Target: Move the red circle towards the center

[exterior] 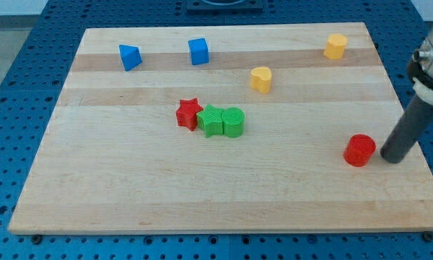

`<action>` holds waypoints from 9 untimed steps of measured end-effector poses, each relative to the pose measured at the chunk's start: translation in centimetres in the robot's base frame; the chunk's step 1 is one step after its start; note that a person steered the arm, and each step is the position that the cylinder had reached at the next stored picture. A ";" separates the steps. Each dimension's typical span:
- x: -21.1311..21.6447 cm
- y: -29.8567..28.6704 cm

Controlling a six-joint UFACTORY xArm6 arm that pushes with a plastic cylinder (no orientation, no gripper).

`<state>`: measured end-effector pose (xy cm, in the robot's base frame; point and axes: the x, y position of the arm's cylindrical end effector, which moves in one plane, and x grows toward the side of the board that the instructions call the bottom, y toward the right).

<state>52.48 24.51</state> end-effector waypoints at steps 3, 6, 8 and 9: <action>-0.2 -4.1; -1.2 -11.4; -2.6 -15.7; -2.8 -13.9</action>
